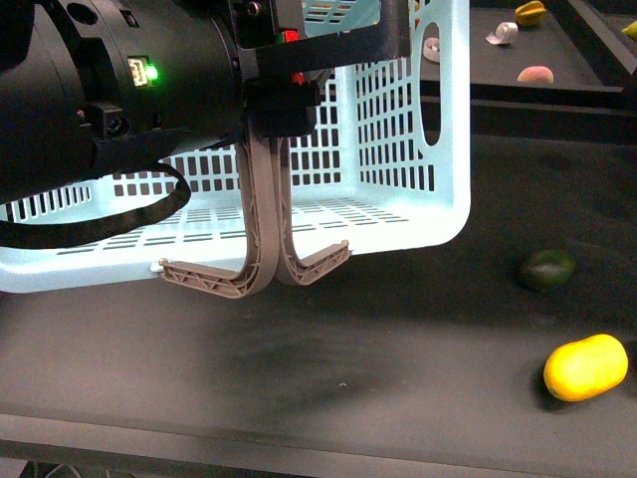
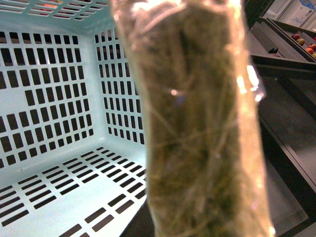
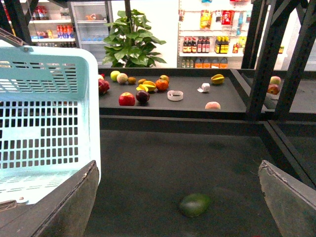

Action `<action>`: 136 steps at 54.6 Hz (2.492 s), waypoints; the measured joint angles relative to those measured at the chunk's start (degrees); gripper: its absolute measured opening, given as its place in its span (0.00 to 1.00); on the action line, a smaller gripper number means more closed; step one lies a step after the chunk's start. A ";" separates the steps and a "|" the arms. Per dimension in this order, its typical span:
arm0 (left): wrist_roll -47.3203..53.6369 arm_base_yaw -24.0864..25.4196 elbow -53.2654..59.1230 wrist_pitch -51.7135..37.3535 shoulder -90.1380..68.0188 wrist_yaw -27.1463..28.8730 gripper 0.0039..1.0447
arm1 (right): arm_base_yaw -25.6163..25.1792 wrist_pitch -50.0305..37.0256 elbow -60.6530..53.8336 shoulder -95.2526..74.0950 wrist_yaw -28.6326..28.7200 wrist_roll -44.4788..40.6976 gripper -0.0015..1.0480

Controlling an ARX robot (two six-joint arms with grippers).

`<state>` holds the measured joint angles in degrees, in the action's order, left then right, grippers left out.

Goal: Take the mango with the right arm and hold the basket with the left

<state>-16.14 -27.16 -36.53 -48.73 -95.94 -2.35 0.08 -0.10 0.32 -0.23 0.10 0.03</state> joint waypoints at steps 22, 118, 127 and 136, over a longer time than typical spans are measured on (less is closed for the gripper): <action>0.04 0.00 0.00 0.00 0.00 0.02 0.04 | 0.00 0.00 0.00 0.00 0.00 0.00 0.92; 0.24 0.00 0.00 0.00 0.00 -0.02 0.04 | -17.90 -21.29 42.56 -129.59 13.07 -75.84 0.92; 0.24 0.00 0.00 0.00 0.00 0.02 0.04 | -17.22 -21.49 46.73 -135.21 12.41 -75.19 0.92; 0.24 0.00 0.00 0.00 0.00 0.07 0.04 | -16.59 -20.02 50.53 -138.79 11.39 -75.21 0.92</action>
<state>-15.90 -27.16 -36.53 -48.73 -95.94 -2.28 -16.51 -20.12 50.85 -139.02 11.49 -75.18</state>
